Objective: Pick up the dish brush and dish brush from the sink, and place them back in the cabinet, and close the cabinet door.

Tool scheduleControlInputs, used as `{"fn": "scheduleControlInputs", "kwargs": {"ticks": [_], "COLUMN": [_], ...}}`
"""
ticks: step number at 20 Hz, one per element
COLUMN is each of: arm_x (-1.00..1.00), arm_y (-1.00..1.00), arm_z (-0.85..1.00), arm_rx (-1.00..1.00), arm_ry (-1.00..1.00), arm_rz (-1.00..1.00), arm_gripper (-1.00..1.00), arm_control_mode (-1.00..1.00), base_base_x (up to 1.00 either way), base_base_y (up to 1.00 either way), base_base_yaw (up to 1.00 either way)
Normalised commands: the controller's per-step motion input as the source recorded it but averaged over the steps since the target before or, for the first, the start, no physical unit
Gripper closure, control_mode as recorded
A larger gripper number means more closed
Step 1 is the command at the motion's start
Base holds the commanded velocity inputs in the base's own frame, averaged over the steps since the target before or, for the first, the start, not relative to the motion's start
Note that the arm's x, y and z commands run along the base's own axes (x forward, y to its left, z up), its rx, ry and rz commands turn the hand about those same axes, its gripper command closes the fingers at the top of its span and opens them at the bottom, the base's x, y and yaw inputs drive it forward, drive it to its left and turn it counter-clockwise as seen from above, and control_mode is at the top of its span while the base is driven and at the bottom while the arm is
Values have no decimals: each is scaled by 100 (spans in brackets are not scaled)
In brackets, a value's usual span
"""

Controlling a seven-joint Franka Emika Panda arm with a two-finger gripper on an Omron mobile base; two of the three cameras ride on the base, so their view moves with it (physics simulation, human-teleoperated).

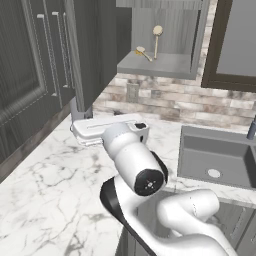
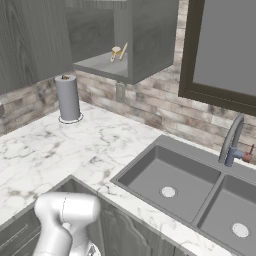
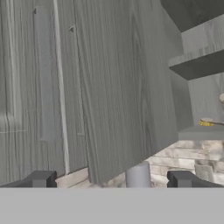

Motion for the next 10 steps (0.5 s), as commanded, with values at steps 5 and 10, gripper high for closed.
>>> {"fn": "scheduleControlInputs", "kwargs": {"ticks": [5,10], "arm_x": [15,8], "arm_y": [6,12], "arm_z": [-1,-1], "arm_rx": [0,0], "arm_ry": [0,0], "arm_rz": [0,0], "arm_gripper": [-100,-100], "arm_control_mode": [-100,-100], "base_base_x": [0,0], "base_base_y": [0,0], "base_base_yaw": [0,0]}}
